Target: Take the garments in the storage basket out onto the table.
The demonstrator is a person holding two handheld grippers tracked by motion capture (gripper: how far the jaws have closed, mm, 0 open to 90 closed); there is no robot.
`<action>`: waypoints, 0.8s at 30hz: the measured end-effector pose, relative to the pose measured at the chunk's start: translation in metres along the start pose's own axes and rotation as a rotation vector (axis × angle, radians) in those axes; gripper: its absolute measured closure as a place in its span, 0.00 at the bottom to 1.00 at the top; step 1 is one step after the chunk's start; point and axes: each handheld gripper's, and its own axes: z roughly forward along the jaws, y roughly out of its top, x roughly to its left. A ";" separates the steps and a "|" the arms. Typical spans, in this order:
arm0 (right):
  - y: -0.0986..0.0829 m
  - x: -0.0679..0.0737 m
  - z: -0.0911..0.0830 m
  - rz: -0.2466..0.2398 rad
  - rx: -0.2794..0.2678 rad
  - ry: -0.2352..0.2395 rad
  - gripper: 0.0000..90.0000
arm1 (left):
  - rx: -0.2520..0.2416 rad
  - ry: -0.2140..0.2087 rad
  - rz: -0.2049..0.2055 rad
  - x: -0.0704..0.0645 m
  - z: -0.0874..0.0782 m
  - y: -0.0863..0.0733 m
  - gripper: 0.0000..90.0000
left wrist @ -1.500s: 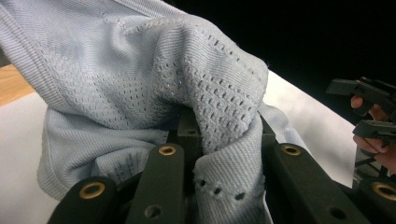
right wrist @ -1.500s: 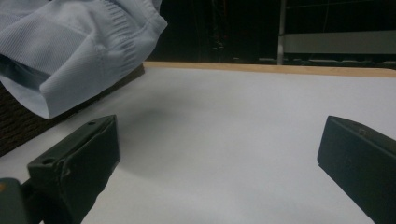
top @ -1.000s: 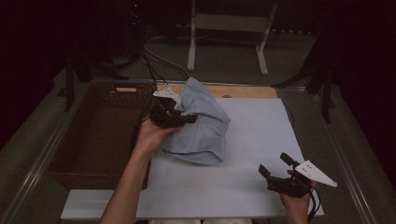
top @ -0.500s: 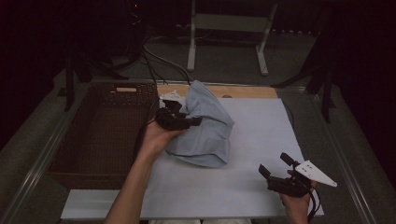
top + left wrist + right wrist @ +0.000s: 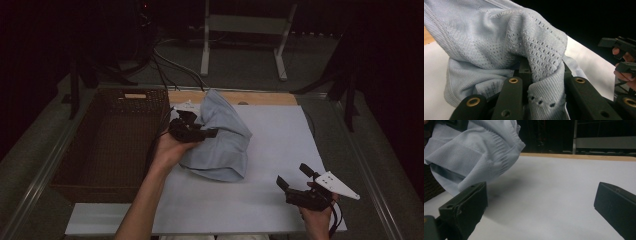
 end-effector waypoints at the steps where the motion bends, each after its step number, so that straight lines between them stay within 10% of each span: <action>1: 0.000 0.000 0.000 0.000 0.000 0.000 0.00 | -0.001 0.000 0.000 0.000 0.001 0.000 0.84; 24: 0.000 0.000 -0.001 0.003 -0.001 -0.002 0.00 | 0.015 -0.019 -0.009 -0.004 0.018 -0.013 0.84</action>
